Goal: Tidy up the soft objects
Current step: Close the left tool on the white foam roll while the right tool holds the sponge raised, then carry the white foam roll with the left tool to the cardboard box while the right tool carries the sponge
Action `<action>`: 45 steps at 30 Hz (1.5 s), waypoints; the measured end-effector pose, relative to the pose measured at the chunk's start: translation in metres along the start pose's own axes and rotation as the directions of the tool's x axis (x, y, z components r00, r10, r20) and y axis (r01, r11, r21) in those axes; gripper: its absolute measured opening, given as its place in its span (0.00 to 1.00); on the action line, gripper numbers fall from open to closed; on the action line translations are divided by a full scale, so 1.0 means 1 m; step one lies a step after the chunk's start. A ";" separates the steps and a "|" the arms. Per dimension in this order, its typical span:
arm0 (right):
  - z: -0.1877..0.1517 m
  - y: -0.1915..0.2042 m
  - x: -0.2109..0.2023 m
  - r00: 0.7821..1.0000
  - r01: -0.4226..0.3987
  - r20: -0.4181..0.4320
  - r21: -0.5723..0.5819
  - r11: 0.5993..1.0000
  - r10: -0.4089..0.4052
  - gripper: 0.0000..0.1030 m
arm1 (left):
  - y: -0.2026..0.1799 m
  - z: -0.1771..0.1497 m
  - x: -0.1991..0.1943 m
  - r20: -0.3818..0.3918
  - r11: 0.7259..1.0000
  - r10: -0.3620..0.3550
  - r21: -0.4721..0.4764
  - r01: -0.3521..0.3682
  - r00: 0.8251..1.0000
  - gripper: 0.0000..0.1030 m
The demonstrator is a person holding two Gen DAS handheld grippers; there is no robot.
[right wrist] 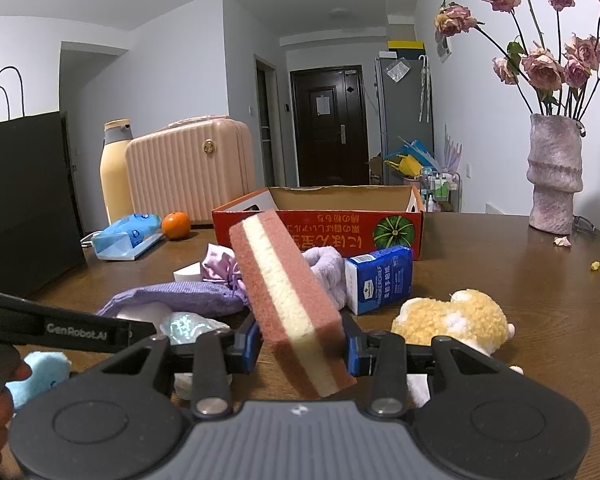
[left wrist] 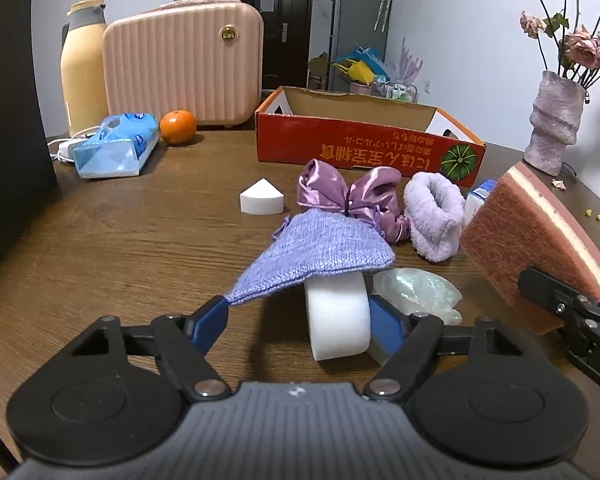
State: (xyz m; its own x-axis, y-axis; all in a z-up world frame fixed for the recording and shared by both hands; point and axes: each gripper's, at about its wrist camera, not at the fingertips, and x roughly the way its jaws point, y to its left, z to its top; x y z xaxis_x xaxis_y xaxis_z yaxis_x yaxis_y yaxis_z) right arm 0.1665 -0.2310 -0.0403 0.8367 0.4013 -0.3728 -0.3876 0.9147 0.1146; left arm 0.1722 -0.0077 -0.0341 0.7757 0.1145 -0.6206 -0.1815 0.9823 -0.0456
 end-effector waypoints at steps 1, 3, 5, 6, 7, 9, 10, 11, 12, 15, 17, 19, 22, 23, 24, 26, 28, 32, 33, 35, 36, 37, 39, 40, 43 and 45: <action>0.000 0.000 0.001 1.000 0.001 -0.002 0.000 1.000 -0.001 0.38 | 0.000 -0.001 0.001 -0.004 1.000 -0.006 -0.001 0.006 1.000 0.71; 0.000 0.000 0.002 1.000 0.003 -0.007 0.000 1.000 -0.003 0.38 | 0.001 -0.002 0.004 -0.013 1.000 -0.021 -0.004 0.021 1.000 0.68; 0.001 0.000 0.003 1.000 0.005 -0.011 0.002 1.000 -0.005 0.38 | 0.002 -0.004 0.007 -0.023 0.999 -0.036 -0.010 0.036 0.999 0.64; 0.001 0.000 0.004 1.000 0.006 -0.013 0.002 1.000 -0.006 0.38 | 0.003 -0.004 0.008 -0.028 0.999 -0.043 -0.013 0.042 0.999 0.63; 0.001 0.000 0.004 1.000 0.007 -0.016 0.003 1.000 -0.007 0.38 | 0.003 -0.005 0.010 -0.035 0.999 -0.052 -0.015 0.051 0.998 0.61; 0.001 0.000 0.005 1.000 0.010 -0.019 0.003 1.000 -0.010 0.38 | 0.004 -0.007 0.013 -0.052 0.998 -0.065 -0.021 0.064 0.997 0.60; 0.000 0.000 0.006 1.000 0.011 -0.021 0.003 1.000 -0.011 0.38 | 0.005 -0.007 0.014 -0.062 0.997 -0.074 -0.025 0.072 0.995 0.60; 0.000 0.000 0.006 1.000 0.012 -0.023 0.003 1.000 -0.012 0.38 | 0.006 -0.008 0.015 -0.072 0.996 -0.085 -0.031 0.083 0.994 0.60; 0.000 0.000 0.006 1.000 0.013 -0.024 0.003 1.000 -0.013 0.38 | 0.007 -0.010 0.016 -0.084 0.995 -0.098 -0.039 0.095 0.992 0.60; 0.000 0.000 0.007 0.999 0.017 -0.028 0.003 1.000 -0.017 0.38 | 0.008 -0.012 0.017 -0.102 0.993 -0.112 -0.042 0.108 0.989 0.60; 0.000 0.000 0.008 0.999 0.018 -0.029 0.004 1.000 -0.018 0.38 | 0.010 -0.012 0.016 -0.095 0.992 -0.123 -0.051 0.118 0.988 0.60; 0.000 0.000 0.009 0.999 0.018 -0.031 0.005 1.000 -0.018 0.38 | 0.012 -0.010 0.015 -0.082 0.991 -0.123 -0.063 0.118 0.989 0.60; 0.000 0.000 0.008 0.999 0.017 -0.032 0.004 1.000 -0.017 0.38 | 0.012 -0.006 0.016 -0.063 0.993 -0.101 -0.063 0.097 0.993 0.59; 0.000 0.000 0.008 0.999 0.017 -0.032 0.004 1.000 -0.017 0.38 | 0.011 -0.004 0.016 -0.056 0.993 -0.100 -0.064 0.096 0.993 0.58; 0.000 0.001 0.008 0.999 0.017 -0.033 0.003 1.000 -0.017 0.38 | 0.011 -0.003 0.017 -0.046 0.993 -0.100 -0.064 0.097 0.994 0.58; -0.001 0.001 0.009 0.999 0.017 -0.034 0.003 1.000 -0.017 0.38 | 0.009 0.000 0.017 -0.022 0.994 -0.096 -0.055 0.095 0.995 0.49; -0.001 0.001 0.008 0.999 0.018 -0.033 0.003 1.000 -0.018 0.38 | 0.008 0.001 0.017 -0.012 0.994 -0.098 -0.041 0.098 0.995 0.38; -0.001 0.001 0.009 0.999 0.021 -0.036 0.000 1.000 -0.021 0.38 | 0.004 0.000 0.016 -0.005 0.992 -0.122 -0.016 0.122 0.993 0.29; -0.001 0.001 0.009 0.999 0.022 -0.036 -0.001 1.000 -0.022 0.38 | 0.005 -0.001 0.015 0.000 0.991 -0.131 -0.015 0.131 0.991 0.29; -0.002 0.002 0.009 0.999 0.026 -0.037 -0.004 1.000 -0.026 0.38 | 0.005 -0.002 0.014 0.006 0.989 -0.145 -0.014 0.145 0.989 0.29; -0.001 0.001 0.009 0.999 0.029 -0.037 -0.004 1.000 -0.029 0.38 | 0.005 -0.003 0.012 0.010 0.989 -0.148 -0.011 0.148 0.989 0.29; -0.001 0.001 0.010 0.999 0.032 -0.036 -0.003 0.999 -0.032 0.38 | 0.005 -0.004 0.011 0.014 0.988 -0.154 -0.008 0.154 0.988 0.29; -0.001 0.001 0.010 0.999 0.036 -0.035 -0.001 0.999 -0.036 0.38 | 0.005 -0.006 0.006 0.027 0.987 -0.162 0.002 0.162 0.986 0.29; -0.002 0.000 0.010 0.999 0.038 -0.035 -0.001 0.999 -0.038 0.38 | 0.005 -0.008 0.003 0.036 0.986 -0.165 0.010 0.165 0.986 0.29; -0.001 0.000 0.010 0.999 0.045 -0.030 -0.001 0.999 -0.045 0.38 | 0.006 -0.012 -0.008 0.068 0.983 -0.183 0.027 0.181 0.981 0.29; -0.001 -0.001 0.009 0.999 0.047 -0.024 0.000 0.999 -0.047 0.38 | 0.007 -0.016 -0.018 0.093 0.981 -0.194 0.041 0.190 0.977 0.29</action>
State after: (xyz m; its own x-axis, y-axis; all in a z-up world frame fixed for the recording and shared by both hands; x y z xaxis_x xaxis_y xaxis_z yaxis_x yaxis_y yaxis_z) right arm 0.1739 -0.2280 -0.0448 0.8447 0.3565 -0.3993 -0.3479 0.9325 0.0968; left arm 0.1478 -0.0051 -0.0359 0.8490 -0.0645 -0.5245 -0.0055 0.9914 -0.1308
